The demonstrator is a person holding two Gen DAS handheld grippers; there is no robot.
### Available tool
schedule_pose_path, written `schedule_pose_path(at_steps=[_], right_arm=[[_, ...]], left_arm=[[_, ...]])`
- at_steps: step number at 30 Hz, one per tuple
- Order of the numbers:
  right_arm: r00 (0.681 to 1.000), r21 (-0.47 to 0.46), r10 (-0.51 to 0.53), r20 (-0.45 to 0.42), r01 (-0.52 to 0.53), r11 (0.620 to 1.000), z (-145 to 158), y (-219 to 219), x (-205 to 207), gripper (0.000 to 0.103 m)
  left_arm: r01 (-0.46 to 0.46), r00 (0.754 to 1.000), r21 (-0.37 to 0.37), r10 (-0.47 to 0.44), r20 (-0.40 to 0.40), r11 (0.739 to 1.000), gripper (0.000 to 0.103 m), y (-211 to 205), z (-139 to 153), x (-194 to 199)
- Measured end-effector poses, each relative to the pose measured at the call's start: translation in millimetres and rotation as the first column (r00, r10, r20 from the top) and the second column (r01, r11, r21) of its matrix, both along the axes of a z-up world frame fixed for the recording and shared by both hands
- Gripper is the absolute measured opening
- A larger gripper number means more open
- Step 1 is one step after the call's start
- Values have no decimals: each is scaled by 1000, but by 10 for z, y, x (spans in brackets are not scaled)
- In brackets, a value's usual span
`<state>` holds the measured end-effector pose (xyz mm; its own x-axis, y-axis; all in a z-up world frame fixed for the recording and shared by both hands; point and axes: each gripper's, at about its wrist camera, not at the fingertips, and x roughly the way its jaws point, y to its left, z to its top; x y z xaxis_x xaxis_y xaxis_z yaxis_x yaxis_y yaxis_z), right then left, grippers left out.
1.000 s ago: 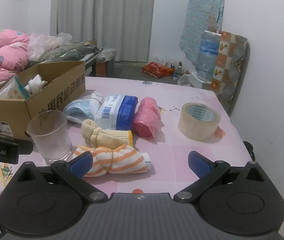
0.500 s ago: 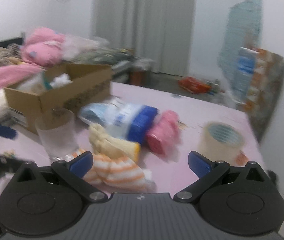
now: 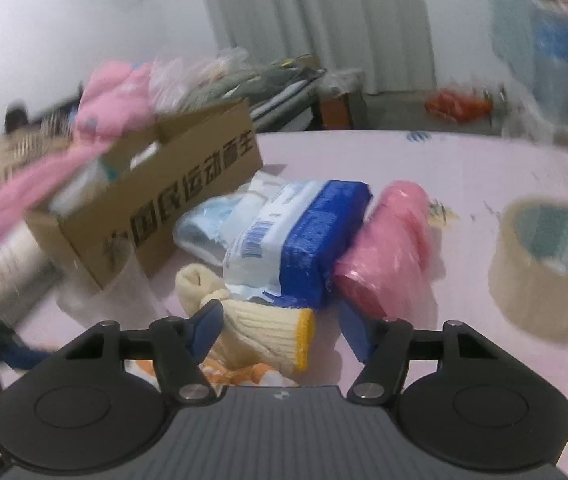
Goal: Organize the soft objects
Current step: 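Move the right gripper down over the cream knotted sock bundle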
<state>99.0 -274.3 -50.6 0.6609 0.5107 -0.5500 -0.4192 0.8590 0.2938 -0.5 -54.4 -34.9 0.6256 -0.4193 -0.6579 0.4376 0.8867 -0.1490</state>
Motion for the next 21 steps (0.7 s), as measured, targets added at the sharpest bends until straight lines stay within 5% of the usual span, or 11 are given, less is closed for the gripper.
schedule_pose_path(at_steps=[5, 11, 21], right_arm=[[999, 68, -36, 16, 35, 997, 41, -161, 22, 70], [997, 88, 78, -26, -76, 993, 2, 71, 280, 64], [986, 88, 61, -152, -48, 995, -34, -54, 125, 62]], left_arm=[[44, 999, 2, -44, -20, 999, 59, -48, -47, 26], [57, 997, -7, -57, -47, 998, 47, -67, -78, 50], [86, 977, -117, -107, -186, 989, 45, -152, -220, 223]])
